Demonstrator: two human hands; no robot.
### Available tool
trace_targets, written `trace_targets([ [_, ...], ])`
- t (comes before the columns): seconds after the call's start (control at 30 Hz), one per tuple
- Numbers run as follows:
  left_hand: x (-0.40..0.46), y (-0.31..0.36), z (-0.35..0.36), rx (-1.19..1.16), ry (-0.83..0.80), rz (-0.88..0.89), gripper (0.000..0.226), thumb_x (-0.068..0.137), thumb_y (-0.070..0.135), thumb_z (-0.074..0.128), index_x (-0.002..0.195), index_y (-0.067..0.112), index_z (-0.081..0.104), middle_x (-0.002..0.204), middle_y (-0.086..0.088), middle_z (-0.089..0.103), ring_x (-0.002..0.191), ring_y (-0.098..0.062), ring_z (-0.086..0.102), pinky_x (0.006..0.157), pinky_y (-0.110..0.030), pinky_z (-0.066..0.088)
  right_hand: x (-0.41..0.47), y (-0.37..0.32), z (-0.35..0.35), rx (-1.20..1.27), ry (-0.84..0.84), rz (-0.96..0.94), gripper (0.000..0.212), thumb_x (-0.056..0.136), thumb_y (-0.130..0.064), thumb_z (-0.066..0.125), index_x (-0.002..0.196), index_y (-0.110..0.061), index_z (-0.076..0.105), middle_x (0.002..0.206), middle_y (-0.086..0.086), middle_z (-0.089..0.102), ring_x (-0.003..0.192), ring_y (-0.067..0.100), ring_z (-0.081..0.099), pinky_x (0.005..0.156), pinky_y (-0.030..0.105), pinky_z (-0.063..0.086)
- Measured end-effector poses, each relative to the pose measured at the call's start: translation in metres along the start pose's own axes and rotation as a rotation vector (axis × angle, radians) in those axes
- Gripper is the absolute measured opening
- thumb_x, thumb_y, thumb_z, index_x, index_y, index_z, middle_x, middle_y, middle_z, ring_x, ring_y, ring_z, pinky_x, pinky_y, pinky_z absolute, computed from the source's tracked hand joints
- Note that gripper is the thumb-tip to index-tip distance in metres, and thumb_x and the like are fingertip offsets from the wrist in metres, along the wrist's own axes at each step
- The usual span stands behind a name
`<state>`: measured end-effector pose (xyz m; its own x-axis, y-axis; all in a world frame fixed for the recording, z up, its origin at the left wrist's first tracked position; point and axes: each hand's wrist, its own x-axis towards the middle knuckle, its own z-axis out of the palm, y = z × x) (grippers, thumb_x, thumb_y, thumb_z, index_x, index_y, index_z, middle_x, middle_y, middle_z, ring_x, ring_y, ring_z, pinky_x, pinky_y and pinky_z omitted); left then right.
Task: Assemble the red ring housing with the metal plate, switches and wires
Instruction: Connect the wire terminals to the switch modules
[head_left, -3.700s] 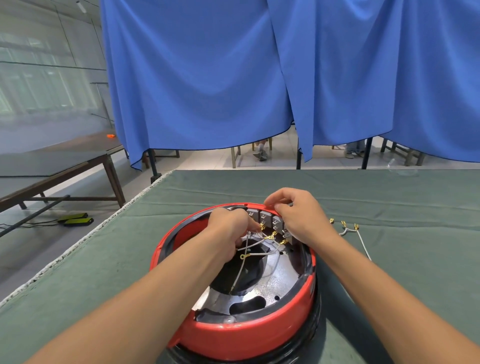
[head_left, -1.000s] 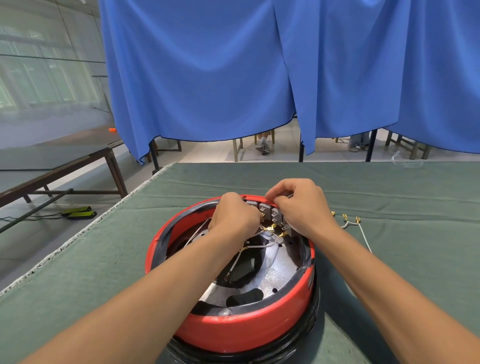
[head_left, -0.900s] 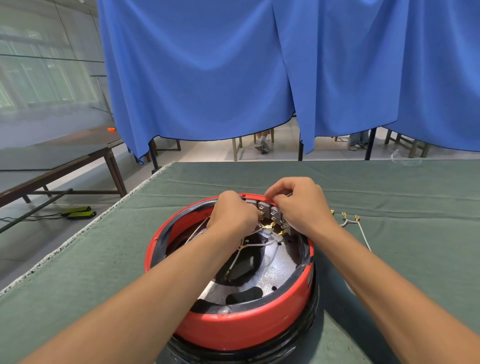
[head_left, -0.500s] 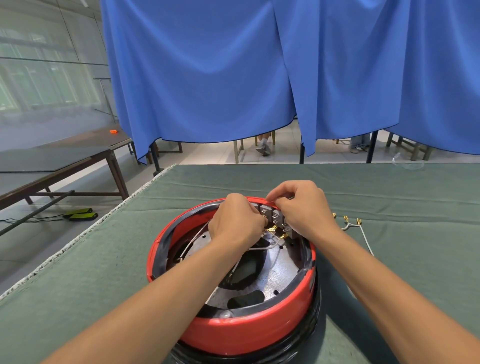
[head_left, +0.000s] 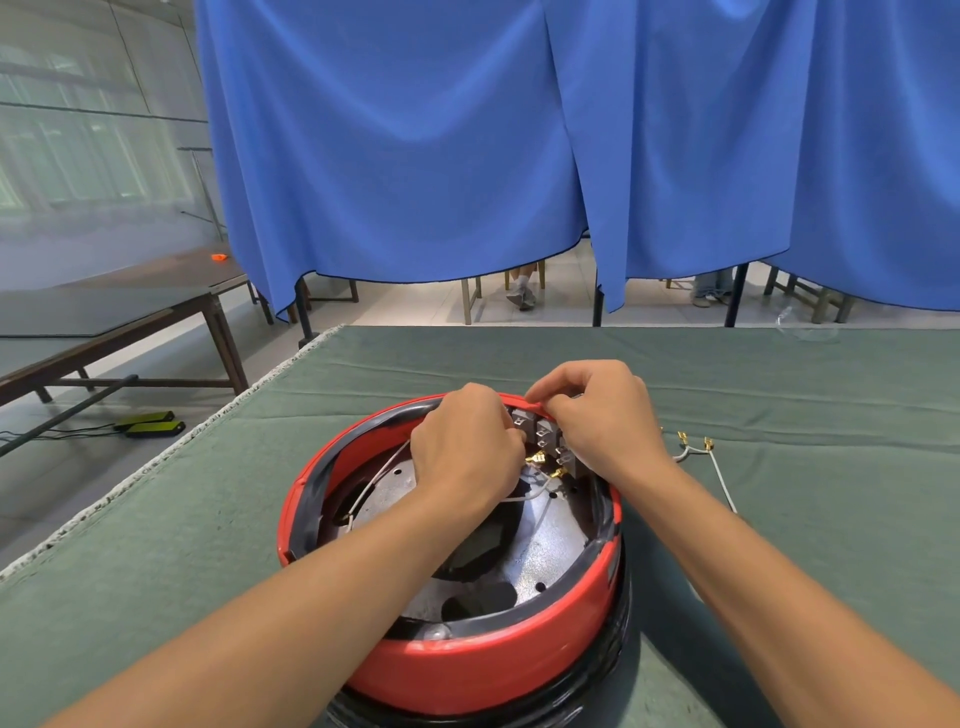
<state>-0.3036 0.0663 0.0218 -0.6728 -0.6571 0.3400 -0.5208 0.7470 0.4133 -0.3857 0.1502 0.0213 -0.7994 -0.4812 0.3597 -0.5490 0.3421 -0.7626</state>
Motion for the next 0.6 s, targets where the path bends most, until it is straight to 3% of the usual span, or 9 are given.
trace_targets([
  [0.2, 0.001, 0.0, -0.009, 0.001, -0.063, -0.025, 0.015, 0.084, 0.024, 0.061, 0.086, 0.018, 0.074, 0.086, -0.001, 0.07, 0.085, -0.026, 0.063, 0.067, -0.031, 0.046, -0.001, 0.0, 0.0, 0.019, -0.009, 0.022, 0.033, 0.082, -0.007, 0.057, 0.066, -0.034, 0.069, 0.069, -0.013, 0.068, 0.072, 0.007, 0.063, 0.064, 0.025, 0.047],
  [0.43, -0.008, -0.007, -0.026, -0.012, 0.002, 0.062, 0.021, 0.08, 0.018, 0.057, 0.086, 0.023, 0.076, 0.089, 0.001, 0.072, 0.084, -0.024, 0.064, 0.073, -0.035, 0.054, -0.002, 0.0, -0.001, 0.052, -0.023, 0.037, 0.032, 0.086, -0.009, 0.056, 0.069, -0.033, 0.069, 0.077, -0.012, 0.07, 0.08, 0.009, 0.064, 0.074, 0.032, 0.053],
  [0.6, -0.013, -0.006, -0.025, 0.05, -0.149, 0.227, 0.013, 0.082, 0.026, 0.061, 0.088, 0.03, 0.072, 0.083, 0.008, 0.064, 0.089, -0.019, 0.061, 0.065, -0.028, 0.042, -0.003, -0.003, 0.0, 0.072, -0.022, 0.044, 0.035, 0.085, -0.009, 0.056, 0.064, -0.035, 0.066, 0.075, -0.014, 0.069, 0.081, 0.01, 0.065, 0.074, 0.031, 0.053],
])
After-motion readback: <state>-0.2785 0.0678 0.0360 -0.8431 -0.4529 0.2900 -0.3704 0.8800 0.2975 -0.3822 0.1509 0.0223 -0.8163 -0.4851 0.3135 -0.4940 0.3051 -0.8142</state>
